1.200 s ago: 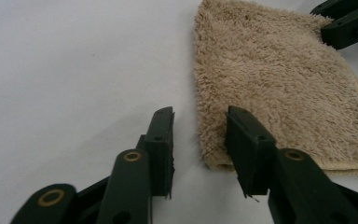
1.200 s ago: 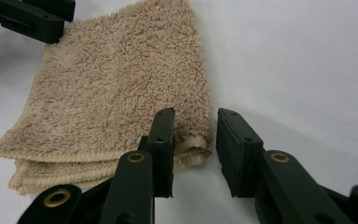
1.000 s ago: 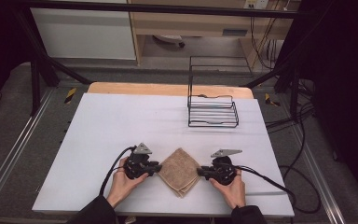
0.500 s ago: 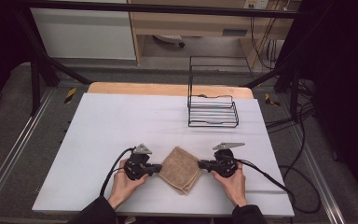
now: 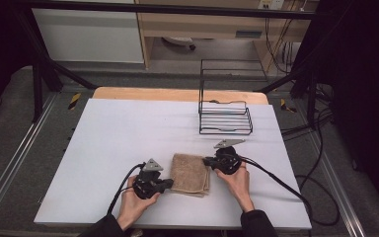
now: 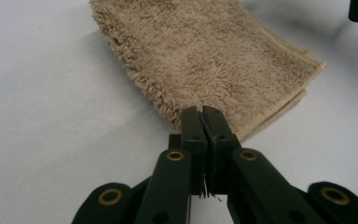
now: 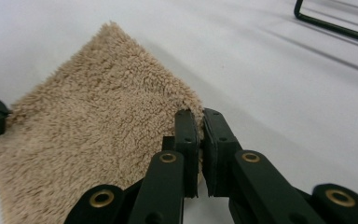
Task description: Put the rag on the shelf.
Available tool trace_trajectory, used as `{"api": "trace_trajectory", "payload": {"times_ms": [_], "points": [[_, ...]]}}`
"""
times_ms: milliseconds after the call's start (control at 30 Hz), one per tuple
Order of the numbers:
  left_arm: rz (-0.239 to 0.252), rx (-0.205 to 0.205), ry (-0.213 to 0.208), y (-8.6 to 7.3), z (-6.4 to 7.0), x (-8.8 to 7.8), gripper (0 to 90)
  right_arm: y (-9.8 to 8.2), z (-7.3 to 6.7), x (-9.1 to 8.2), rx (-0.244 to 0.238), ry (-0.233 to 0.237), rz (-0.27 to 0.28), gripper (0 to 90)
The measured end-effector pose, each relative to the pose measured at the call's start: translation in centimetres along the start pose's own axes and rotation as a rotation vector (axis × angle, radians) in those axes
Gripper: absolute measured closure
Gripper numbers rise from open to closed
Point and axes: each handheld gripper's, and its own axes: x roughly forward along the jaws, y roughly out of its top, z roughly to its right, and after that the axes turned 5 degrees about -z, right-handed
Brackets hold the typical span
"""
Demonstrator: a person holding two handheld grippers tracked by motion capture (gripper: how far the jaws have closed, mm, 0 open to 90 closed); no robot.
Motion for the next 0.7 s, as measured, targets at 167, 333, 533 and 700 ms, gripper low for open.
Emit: {"api": "trace_trajectory", "payload": {"times_ms": [167,333,533,700], "points": [[0.003,0.022,0.007,-0.1,-0.1,0.0,81.0,-0.1,0.1,0.2,0.001,-0.004,0.005,81.9],[0.024,0.042,0.012,0.3,-0.8,-1.0,63.1,-0.2,0.4,-1.8,0.008,0.009,0.07,66.1],[0.032,0.045,0.026,1.7,-2.5,-1.9,39.6,-1.3,1.0,-3.7,0.026,0.011,0.099,49.7],[0.033,0.034,0.027,2.7,-3.4,-1.5,16.8,-3.2,2.0,-5.0,0.052,-0.013,0.137,24.3]]}}
